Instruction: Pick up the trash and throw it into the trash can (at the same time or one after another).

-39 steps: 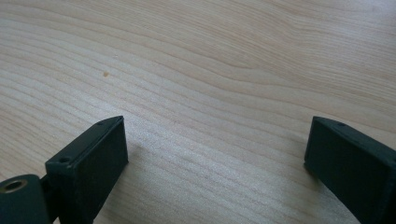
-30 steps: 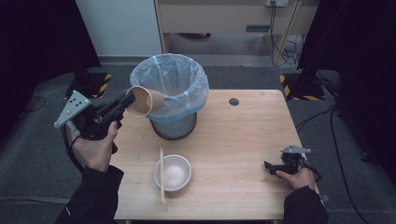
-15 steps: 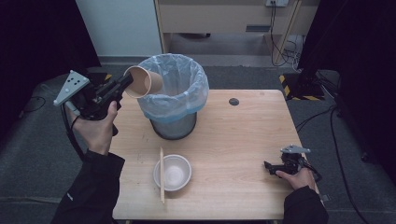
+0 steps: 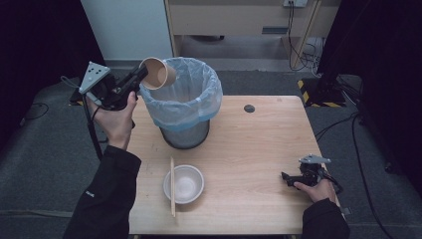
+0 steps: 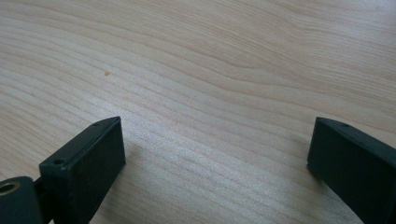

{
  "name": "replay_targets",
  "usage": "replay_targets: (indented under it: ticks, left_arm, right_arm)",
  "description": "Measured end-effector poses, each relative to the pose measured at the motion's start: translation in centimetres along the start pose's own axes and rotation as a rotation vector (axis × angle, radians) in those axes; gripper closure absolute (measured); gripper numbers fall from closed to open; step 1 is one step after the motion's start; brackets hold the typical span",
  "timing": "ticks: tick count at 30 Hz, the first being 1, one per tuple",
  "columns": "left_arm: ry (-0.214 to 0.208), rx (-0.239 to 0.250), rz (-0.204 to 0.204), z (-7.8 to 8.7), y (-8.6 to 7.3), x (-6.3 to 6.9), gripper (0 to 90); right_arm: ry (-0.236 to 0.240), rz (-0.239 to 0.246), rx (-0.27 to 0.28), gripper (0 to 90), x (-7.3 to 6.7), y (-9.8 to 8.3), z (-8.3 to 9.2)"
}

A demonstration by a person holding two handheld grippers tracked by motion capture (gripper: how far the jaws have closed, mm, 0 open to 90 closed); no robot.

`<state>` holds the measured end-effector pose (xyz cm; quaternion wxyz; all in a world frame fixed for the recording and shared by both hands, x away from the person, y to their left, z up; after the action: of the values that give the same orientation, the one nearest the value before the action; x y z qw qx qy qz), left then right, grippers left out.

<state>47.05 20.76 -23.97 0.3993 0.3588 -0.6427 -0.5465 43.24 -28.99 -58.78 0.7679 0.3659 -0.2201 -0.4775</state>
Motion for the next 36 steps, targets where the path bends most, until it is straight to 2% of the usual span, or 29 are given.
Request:
replay_targets:
  ticks: [7, 10, 15, 16, 23, 25, 26, 30, 33, 34, 36]
  left_arm:
    - [0.027, -0.01, 0.0, -1.9, -0.7, -0.6, 83.9]
    - [0.051, -0.032, 0.003, -2.9, -1.3, -1.1, 83.9]
    - [0.081, -0.055, 0.029, -4.2, -2.0, -1.7, 83.7]
    - [0.098, -0.075, 0.019, -4.7, -2.2, -1.8, 83.7]
    - [0.115, -0.132, 0.016, -5.9, -3.6, -2.1, 82.8]
    - [0.105, -0.129, 0.02, -6.2, -4.0, -2.1, 75.8]
    - [0.099, -0.118, 0.005, -6.3, -4.3, -2.2, 66.9]
    - [0.077, -0.127, 0.027, -6.1, -4.7, -2.4, 56.7]
    - [0.064, -0.108, 0.042, -5.3, -4.4, -2.4, 51.1]
    - [0.044, -0.089, 0.022, -4.4, -3.9, -2.2, 46.1]
    - [0.036, -0.081, -0.01, -3.3, -3.5, -2.1, 40.4]
  right_arm:
    - [0.0, 0.0, 0.0, 4.3, 0.0, 0.0, 0.0]
    - [0.0, -0.003, 0.001, 4.3, 0.0, 0.0, 0.0]
    - [0.002, 0.001, -0.001, 3.9, 0.0, 0.0, 0.0]
    - [0.001, 0.0, 0.001, 3.8, 0.0, 0.0, 0.0]
    - [0.001, 0.001, 0.001, 3.7, 0.0, 0.0, 0.0]
    - [0.001, 0.001, 0.001, 3.7, 0.0, 0.0, 0.0]
    - [0.001, 0.001, 0.0, 3.6, 0.0, 0.0, 0.0]
    - [0.003, 0.003, 0.0, 3.4, 0.0, 0.0, -0.1]
    - [0.003, 0.005, 0.0, 3.3, 0.0, 0.0, -0.1]
    - [0.003, 0.005, -0.002, 3.3, 0.0, 0.0, 0.0]
    - [0.002, 0.007, -0.001, 3.3, 0.0, 0.0, -0.1]
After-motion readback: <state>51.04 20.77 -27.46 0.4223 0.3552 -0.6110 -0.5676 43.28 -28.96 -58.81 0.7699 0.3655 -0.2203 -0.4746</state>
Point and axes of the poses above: each handheld gripper's, and its own axes: z roughly backward along the jaws, y roughly out of its top, x roughly to its right, the point moved 7 cm from there along -z, roughly forward along the jaws, and after that the axes turned 5 degrees about x, right-handed, at the moved point
